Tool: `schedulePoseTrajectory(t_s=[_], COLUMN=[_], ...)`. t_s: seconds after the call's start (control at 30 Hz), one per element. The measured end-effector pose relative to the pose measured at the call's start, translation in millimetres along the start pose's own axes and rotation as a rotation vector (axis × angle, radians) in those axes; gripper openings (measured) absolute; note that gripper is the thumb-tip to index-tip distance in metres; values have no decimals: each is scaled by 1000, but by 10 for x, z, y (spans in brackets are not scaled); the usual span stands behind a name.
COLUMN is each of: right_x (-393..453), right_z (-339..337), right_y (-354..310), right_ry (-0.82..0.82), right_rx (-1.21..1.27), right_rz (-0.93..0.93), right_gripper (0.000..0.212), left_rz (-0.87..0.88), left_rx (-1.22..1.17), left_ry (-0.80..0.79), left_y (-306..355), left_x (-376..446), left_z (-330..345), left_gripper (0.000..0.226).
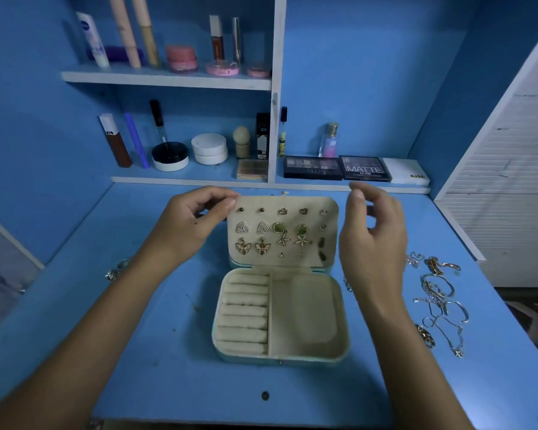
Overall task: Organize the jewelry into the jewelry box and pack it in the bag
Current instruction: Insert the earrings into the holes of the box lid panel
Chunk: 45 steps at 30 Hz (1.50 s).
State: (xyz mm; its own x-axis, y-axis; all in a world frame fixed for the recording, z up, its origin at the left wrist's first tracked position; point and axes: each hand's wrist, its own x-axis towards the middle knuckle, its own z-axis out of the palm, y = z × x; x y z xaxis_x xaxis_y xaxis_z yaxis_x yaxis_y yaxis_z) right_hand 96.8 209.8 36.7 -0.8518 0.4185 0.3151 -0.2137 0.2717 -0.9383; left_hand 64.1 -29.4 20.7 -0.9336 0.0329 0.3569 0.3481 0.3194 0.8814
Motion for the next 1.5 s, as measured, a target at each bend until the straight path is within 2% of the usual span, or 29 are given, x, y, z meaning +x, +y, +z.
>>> schedulePoseTrajectory(t_s=[0.13, 0.23, 0.43, 0.53, 0.7, 0.87, 1.03, 1.2, 1.3, 1.4, 1.5], right_x=[269, 378, 488, 496, 471, 516, 551, 574, 577, 579, 581], right_z=[65, 133, 257, 265, 251, 274, 297, 310, 310, 310, 309], right_y=[98, 177, 345, 375, 519, 670, 781, 808, 816, 826, 824], right_ry=[-240, -355, -470, -511, -596, -631, -645, -651, -650, -648, -650], right_rx=[-108, -101, -200, -223, -287, -328, -352, -352, -352, -350, -353], right_rz=[3, 28, 3, -6, 24, 31, 27, 29, 32, 30, 27], right_gripper=[31, 31, 24, 18, 31, 38, 54, 45, 43, 37, 35], left_rz=[-64, -97, -177, -202, -152, -113, -108, -42, -120, -223, -245], left_rx=[-28, -54, -38, 79, 262, 335, 370, 477, 522, 593, 664], left_ry=[20, 28, 36, 70, 96, 93, 99, 211, 267, 184, 73], left_y=[-76, -132, -261, -318, -400, -405, -386, -309, -295, -356, -428], left_x=[-4, -5, -19, -26, -62, -108, -127, -18, 87, 170, 204], left_z=[73, 113, 167, 180, 240, 254, 220, 0, -195, -339, -403], left_gripper=[23, 24, 21, 16, 10, 17, 16, 13, 14, 14, 13])
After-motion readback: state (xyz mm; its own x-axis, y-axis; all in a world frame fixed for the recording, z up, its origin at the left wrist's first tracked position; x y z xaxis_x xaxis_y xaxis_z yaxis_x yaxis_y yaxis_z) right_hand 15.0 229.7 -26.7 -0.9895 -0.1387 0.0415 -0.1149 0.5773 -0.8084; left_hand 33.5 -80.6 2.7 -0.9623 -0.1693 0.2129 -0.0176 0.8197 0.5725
